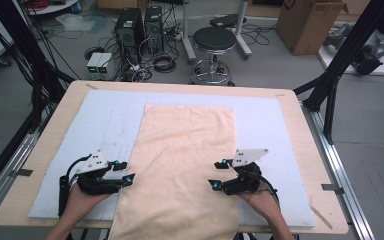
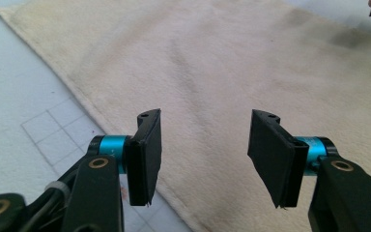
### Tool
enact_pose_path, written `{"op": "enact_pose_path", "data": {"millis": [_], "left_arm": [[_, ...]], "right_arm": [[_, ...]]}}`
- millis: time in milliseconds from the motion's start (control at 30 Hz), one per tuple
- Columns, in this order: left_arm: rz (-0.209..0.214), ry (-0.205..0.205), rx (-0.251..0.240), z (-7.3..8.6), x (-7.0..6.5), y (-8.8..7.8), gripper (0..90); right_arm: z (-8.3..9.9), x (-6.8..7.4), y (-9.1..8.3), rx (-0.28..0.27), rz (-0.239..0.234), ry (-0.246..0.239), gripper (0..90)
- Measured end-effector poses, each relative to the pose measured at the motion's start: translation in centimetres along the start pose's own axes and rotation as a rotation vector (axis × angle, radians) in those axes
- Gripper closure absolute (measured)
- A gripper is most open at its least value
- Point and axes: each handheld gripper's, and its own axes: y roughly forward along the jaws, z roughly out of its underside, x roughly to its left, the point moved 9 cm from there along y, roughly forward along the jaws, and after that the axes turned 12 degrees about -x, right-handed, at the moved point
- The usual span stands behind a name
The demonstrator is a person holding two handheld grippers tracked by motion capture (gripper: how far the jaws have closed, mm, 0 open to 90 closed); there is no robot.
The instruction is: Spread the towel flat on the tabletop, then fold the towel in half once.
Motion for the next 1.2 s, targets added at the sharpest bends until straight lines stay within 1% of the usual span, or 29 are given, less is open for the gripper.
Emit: {"op": "enact_pose_path", "data": {"millis": [33,67,133,167,233,267,300,367,400,433,500,567,633,667,733,833,967,1033,1167,1200], "left_arm": [[0.0,-0.007,-0.001,0.0,0.1,0.1,44.9],[-0.005,-0.003,0.001,-0.1,0.3,0.1,44.8],[-0.015,-0.011,0.003,-0.2,0.6,0.3,43.9],[-0.017,-0.009,0.004,-0.3,0.7,0.4,43.3],[-0.025,-0.019,-0.007,-0.7,1.0,0.8,42.9],[-0.026,-0.009,-0.004,-0.8,1.1,0.9,42.7],[-0.031,-0.008,-0.009,-0.9,1.2,1.1,42.5],[-0.032,-0.017,-0.018,-1.1,1.4,1.3,42.3],[-0.039,-0.016,-0.017,-1.0,1.4,1.3,42.3],[-0.039,-0.015,-0.01,-1.0,1.4,1.4,42.2],[-0.042,0.001,-0.002,-0.9,1.5,1.3,41.5],[-0.04,-0.005,-0.01,-1.0,1.4,1.3,41.3],[-0.042,-0.004,-0.009,-0.9,1.3,1.4,41.0],[-0.042,0.007,0.0,-0.8,1.4,1.4,40.7],[-0.045,0.009,0.006,-0.7,1.3,1.4,40.1],[-0.043,0.014,0.008,-0.7,1.2,1.4,39.7],[-0.043,0.021,0.02,-0.5,1.2,1.5,39.5],[-0.04,0.018,0.026,-0.4,1.2,1.6,39.4],[-0.045,0.004,0.015,-0.6,1.4,1.6,39.3],[-0.048,0.004,0.019,-0.5,1.5,1.5,39.3]], "right_arm": [[-0.1,-0.5,-0.1,-0.006,0.019,0.012,34.1],[-0.1,-1.1,-0.1,-0.009,0.038,0.018,33.1],[0.0,-2.1,-0.3,0.003,0.077,0.028,30.1],[0.0,-2.5,-0.3,0.005,0.09,0.037,29.4],[0.0,-3.2,-0.4,-0.002,0.105,0.056,29.1],[0.0,-3.5,-0.5,0.001,0.119,0.053,28.8],[-0.1,-3.7,-0.5,0.0,0.126,0.061,28.1],[-0.3,-4.1,-0.4,-0.022,0.132,0.065,27.9],[-0.2,-4.1,-0.3,-0.021,0.136,0.076,27.8],[-0.2,-4.3,-0.3,-0.02,0.141,0.073,27.5],[-0.1,-4.4,-0.1,-0.016,0.144,0.077,26.9],[-0.1,-4.4,0.1,-0.017,0.147,0.074,26.5],[0.0,-4.3,0.3,-0.007,0.146,0.069,25.8],[0.0,-4.3,0.4,-0.004,0.143,0.065,25.6],[0.1,-4.3,0.6,0.0,0.149,0.055,25.0],[0.1,-4.2,0.8,-0.001,0.148,0.056,24.8],[0.3,-4.1,1.0,0.016,0.148,0.066,23.2],[0.3,-4.1,1.0,0.02,0.149,0.062,23.2],[0.3,-4.2,0.7,0.017,0.156,0.064,23.2],[0.2,-4.2,0.6,0.012,0.158,0.073,23.2]]}}
